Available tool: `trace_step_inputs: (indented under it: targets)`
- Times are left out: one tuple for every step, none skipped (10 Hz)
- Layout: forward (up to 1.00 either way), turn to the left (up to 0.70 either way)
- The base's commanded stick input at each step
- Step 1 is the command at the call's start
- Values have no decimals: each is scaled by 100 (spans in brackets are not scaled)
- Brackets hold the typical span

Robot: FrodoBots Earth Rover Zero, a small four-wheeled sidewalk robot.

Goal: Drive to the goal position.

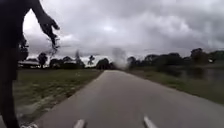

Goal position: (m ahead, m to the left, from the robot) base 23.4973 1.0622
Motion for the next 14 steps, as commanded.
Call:
trace_step_inputs:
  targets:
    - [70,-30]
    - [70,0]
    - [70,0]
    - [70,0]
    - [70,0]
    - [70,0]
    - [70,0]
    - [70,0]
    - [70,-7]
    - [70,-33]
    - [70,-34]
    - [70,-10]
    - [70,0]
    - [70,0]
